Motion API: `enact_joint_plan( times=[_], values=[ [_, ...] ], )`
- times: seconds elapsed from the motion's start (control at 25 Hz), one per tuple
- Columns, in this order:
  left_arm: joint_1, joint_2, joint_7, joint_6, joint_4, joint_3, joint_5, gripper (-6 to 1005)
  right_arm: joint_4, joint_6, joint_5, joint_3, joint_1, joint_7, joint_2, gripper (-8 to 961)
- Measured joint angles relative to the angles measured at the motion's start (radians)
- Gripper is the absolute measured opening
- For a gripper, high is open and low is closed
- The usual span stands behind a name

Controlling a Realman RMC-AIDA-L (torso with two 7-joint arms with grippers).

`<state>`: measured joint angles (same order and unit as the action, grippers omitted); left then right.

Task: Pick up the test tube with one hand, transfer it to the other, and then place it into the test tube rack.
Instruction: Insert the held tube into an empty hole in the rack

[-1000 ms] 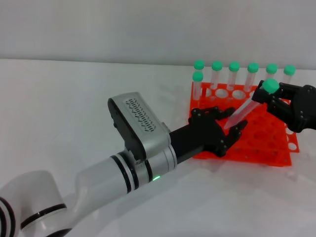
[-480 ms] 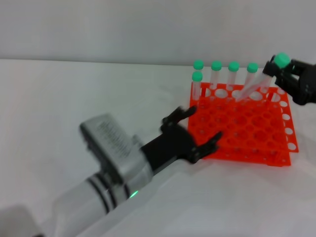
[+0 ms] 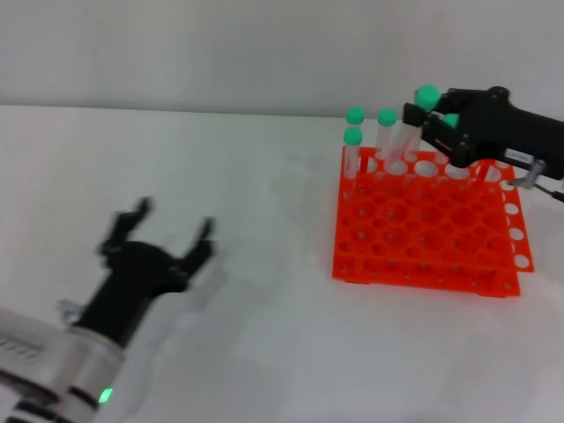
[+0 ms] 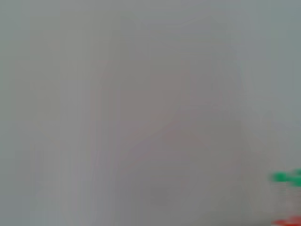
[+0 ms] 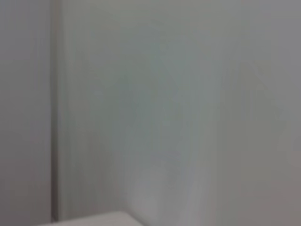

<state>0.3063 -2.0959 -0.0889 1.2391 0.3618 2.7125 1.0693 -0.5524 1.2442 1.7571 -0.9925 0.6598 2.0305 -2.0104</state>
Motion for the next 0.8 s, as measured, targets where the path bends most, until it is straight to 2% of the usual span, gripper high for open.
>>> enact_joint_plan(
  times=[0.2,0.4,0.8],
  values=[
    [-0.035,0.0,0.003,0.022,-0.01,0.0,0.096,894,0.001,-0.143,-0.001,-0.1,0.036,-0.051,-0.003,200],
    [-0.045,0.0,0.01,0.017,-0.014,0.0,0.109,894,0.009,-0.261,0.01,-0.174,0.068,-0.062,-0.01,201],
    [-0.032,-0.001,0.01,0.012,-0.015,0.0,0.115,894,0.027,-0.333,0.012,-0.19,0.097,-0.063,-0.012,201]
  ],
)
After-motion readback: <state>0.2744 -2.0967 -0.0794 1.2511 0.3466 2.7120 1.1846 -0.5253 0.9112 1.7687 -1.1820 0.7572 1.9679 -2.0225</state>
